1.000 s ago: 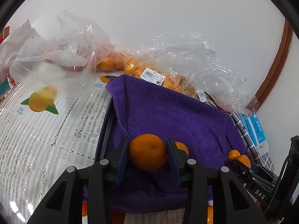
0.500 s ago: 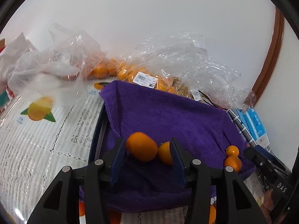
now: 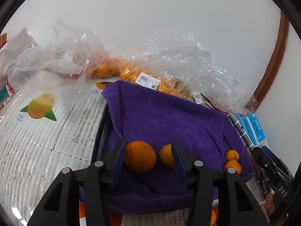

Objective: Organize fruits
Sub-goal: 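Open the right gripper to drop its mandarin while the left gripper releases its mandarin, then grasp the oval yellow-orange fruit in front of the towel with the right gripper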

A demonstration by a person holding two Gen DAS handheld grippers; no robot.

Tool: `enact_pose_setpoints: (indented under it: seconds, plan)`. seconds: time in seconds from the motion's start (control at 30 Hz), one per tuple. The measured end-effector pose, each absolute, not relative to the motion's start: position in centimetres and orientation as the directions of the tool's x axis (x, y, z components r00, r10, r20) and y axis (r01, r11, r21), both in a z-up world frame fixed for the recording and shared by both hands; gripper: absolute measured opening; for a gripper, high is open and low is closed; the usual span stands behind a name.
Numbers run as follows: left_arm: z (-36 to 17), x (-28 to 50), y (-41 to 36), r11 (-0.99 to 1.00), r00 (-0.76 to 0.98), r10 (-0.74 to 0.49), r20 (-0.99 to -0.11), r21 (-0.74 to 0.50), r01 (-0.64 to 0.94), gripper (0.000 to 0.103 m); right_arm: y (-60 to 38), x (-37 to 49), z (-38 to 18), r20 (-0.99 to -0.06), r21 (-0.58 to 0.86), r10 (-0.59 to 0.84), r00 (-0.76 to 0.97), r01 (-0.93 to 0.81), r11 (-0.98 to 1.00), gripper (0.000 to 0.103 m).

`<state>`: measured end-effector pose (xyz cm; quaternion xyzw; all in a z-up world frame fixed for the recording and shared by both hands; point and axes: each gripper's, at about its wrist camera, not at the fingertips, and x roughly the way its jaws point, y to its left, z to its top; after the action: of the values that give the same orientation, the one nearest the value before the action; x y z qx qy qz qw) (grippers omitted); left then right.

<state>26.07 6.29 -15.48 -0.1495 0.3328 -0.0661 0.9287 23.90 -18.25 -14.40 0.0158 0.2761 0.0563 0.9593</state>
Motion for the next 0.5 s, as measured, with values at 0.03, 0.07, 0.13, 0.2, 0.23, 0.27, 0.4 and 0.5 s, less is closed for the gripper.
enact_pose_setpoints:
  seconds: [0.03, 0.07, 0.13, 0.2, 0.23, 0.27, 0.4, 0.5]
  plan:
    - [-15.49, 26.08, 6.31, 0.946, 0.769, -0.223, -0.599, -0.323, 0.022, 0.05, -18.25, 23.83, -14.35, -0.526, 0.055, 0.113, 0.843, -0.098, 0.994, 0.08]
    - [-15.52, 26.14, 6.35, 0.946, 0.766, -0.224, -0.602, -0.324, 0.022, 0.05, -18.27, 23.87, -14.38, -0.531, 0.055, 0.115, 0.84, -0.101, 0.993, 0.08]
    - [-15.54, 26.13, 6.37, 0.944, 0.764, -0.227, -0.604, -0.329, 0.02, 0.05, -18.38, 24.07, -14.4, -0.541, 0.067, 0.126, 0.832, -0.107, 0.992, 0.08]
    - [-15.52, 26.06, 6.43, 0.941, 0.764, -0.234, -0.601, -0.338, 0.022, 0.05, -18.55, 24.3, -14.39, -0.553, 0.081, 0.131, 0.823, -0.104, 0.991, 0.08]
    - [-15.5, 26.03, 6.37, 0.942, 0.765, -0.232, -0.6, -0.336, 0.022, 0.05, -18.61, 24.27, -14.33, -0.556, 0.086, 0.137, 0.82, -0.107, 0.991, 0.08]
    - [-15.47, 25.98, 6.31, 0.943, 0.767, -0.229, -0.599, -0.331, 0.023, 0.05, -18.64, 24.16, -14.25, -0.553, 0.09, 0.143, 0.821, -0.111, 0.99, 0.08]
    - [-15.3, 25.81, 6.02, 0.949, 0.774, -0.222, -0.593, -0.315, 0.03, 0.052, -18.77, 23.55, -13.97, -0.54, 0.085, 0.135, 0.83, -0.106, 0.991, 0.08]
    - [-15.21, 25.82, 5.92, 0.948, 0.774, -0.227, -0.591, -0.317, 0.036, 0.056, -18.97, 23.37, -13.62, -0.54, 0.094, 0.131, 0.831, -0.095, 0.991, 0.08]
